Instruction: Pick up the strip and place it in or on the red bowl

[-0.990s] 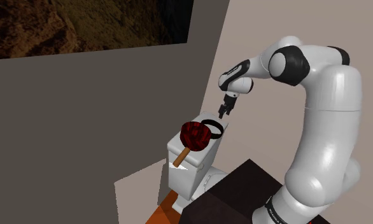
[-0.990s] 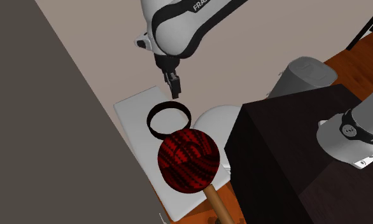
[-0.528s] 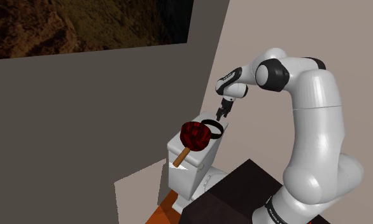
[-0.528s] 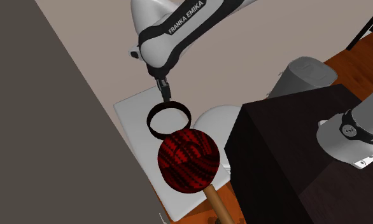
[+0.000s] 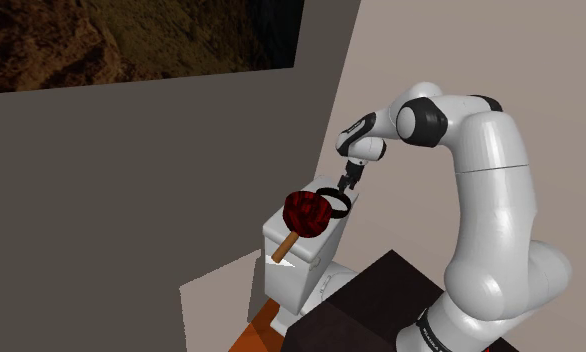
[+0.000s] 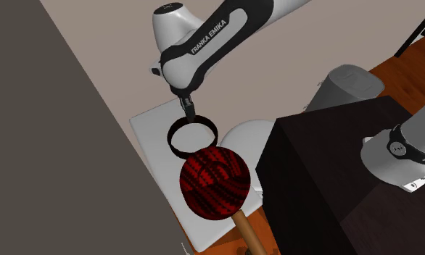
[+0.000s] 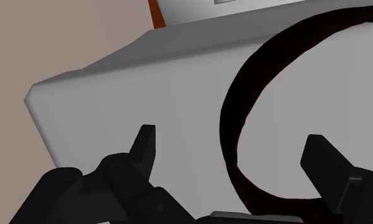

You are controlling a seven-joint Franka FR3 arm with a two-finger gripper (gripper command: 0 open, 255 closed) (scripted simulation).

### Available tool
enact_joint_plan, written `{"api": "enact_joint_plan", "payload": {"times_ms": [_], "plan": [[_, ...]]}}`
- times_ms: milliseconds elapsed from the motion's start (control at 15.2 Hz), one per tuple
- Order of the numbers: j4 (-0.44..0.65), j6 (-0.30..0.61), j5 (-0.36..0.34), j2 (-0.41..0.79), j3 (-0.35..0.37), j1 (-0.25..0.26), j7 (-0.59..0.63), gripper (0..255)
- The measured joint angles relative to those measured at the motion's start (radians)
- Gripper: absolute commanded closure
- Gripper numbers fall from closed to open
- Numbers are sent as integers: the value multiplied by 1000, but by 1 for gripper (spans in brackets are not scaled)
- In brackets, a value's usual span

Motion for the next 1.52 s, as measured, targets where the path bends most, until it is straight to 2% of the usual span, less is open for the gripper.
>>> {"api": "enact_joint_plan", "payload": {"times_ms": [198, 264, 924, 1518], "plan": [[0, 1, 0, 1, 0, 0, 0, 0], [0, 1, 0, 1, 0, 0, 0, 255], [0, 1, 0, 1, 0, 0, 0, 255], [-12, -64, -25, -78, -20, 16, 17, 255]]}}
